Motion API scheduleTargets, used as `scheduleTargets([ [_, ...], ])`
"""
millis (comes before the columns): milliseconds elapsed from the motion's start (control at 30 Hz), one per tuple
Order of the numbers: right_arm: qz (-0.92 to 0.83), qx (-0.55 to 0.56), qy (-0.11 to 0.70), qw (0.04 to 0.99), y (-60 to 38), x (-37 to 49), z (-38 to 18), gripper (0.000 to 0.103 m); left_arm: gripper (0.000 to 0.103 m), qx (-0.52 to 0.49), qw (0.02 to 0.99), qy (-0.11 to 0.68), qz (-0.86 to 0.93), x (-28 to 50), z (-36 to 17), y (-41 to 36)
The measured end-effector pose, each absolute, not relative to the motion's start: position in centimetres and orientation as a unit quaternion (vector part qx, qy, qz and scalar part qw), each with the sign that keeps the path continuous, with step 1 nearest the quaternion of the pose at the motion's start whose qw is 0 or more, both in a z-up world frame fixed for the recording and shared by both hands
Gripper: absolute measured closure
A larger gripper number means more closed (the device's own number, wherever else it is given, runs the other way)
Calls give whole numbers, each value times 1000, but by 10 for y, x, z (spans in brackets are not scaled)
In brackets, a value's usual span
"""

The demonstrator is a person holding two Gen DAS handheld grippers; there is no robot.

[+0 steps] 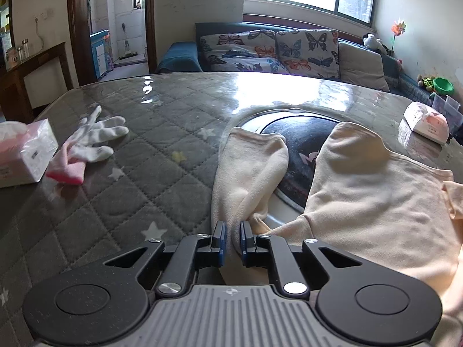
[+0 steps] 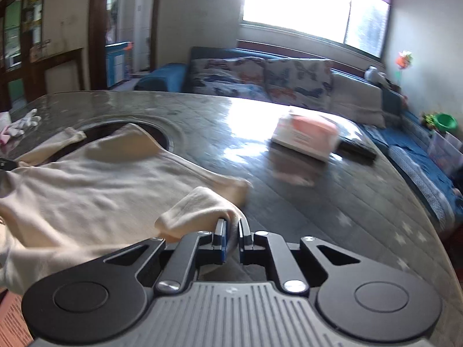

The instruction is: Fold clothes

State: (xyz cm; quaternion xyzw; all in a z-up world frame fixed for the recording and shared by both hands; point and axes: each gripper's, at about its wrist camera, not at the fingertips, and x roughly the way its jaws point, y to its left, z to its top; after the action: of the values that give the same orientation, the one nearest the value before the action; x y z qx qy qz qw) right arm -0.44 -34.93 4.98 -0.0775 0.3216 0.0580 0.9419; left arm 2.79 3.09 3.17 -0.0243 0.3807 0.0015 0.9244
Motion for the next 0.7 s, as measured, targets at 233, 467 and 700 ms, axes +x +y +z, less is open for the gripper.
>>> scheduleTargets([
  [233,30,-47,352,934,-375,-17,33,96,91,-25,924,382,8,12,31,33],
  [467,7,-15,374,927,-391,-32,20,91,91,-35,922,385,30,-6,33,39],
  [700,-5,-15,365,931,-403,-32,31,81,86,-33,920,389,34,-10,41,42],
])
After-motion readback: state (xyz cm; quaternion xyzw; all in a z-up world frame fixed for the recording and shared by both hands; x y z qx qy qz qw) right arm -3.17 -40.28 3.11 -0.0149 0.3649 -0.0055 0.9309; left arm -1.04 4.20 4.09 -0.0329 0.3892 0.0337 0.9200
